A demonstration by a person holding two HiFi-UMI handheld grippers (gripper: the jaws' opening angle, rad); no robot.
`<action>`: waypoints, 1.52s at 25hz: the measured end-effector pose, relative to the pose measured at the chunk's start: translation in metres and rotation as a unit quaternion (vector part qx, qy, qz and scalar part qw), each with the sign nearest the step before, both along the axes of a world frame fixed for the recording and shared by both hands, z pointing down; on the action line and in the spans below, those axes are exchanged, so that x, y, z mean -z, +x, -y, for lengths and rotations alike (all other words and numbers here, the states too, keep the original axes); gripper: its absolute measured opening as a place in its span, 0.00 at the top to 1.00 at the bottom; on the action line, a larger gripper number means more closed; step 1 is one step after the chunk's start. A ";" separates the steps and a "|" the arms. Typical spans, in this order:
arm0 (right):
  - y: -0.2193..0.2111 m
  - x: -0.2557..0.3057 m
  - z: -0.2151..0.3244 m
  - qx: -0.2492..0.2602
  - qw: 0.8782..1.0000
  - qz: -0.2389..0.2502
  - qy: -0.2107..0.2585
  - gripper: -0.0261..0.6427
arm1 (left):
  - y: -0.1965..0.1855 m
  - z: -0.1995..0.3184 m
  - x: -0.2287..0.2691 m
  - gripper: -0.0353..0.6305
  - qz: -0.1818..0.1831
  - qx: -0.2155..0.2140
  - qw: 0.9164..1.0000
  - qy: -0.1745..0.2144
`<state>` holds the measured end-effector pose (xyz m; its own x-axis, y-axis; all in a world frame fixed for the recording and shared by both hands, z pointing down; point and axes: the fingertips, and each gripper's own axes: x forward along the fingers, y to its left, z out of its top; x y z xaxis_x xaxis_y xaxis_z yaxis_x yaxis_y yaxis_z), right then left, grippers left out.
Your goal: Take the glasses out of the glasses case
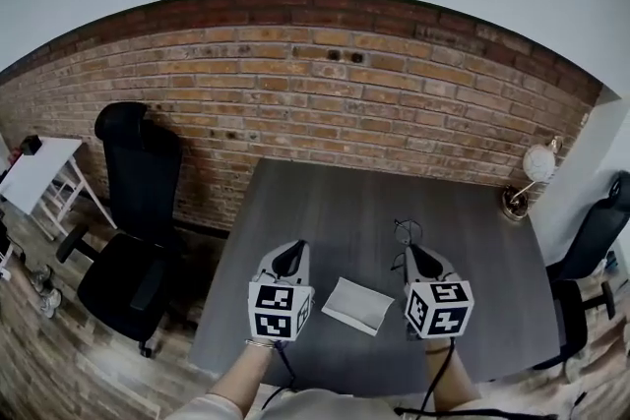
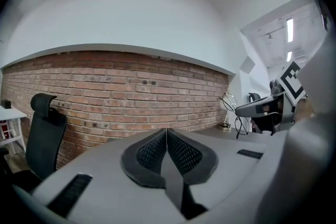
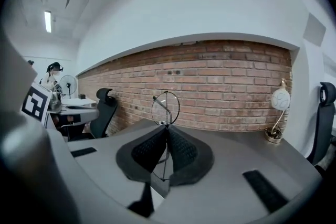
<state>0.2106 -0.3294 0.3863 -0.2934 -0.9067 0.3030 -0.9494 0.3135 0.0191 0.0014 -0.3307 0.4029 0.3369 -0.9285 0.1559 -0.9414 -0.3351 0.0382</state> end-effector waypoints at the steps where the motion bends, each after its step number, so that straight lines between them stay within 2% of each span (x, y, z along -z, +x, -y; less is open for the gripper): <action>1: 0.004 0.005 -0.001 -0.009 1.000 0.004 0.009 0.90 | 0.002 0.003 0.003 0.91 -0.002 -0.003 1.000 0.002; 6: 0.026 0.025 -0.005 -0.049 0.997 0.015 0.049 0.90 | 0.012 0.014 0.018 0.91 -0.010 -0.014 1.000 0.014; 10: 0.042 0.032 -0.010 -0.073 0.995 0.020 0.061 0.90 | 0.017 0.016 0.024 0.91 -0.006 -0.024 1.000 0.018; 26: 0.073 0.024 -0.022 -0.124 0.990 0.028 0.063 0.90 | 0.033 0.023 0.027 0.91 -0.001 -0.038 0.999 0.022; 38: 0.082 0.024 -0.025 -0.123 0.990 0.037 0.066 0.90 | 0.046 0.022 0.023 0.91 -0.006 -0.038 0.999 0.018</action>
<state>0.2925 -0.3041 0.3619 -0.0754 -0.9836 0.1635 -0.9970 0.0719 -0.0276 0.0469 -0.3527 0.3797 0.4092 -0.9048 0.1183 -0.9123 -0.4078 0.0368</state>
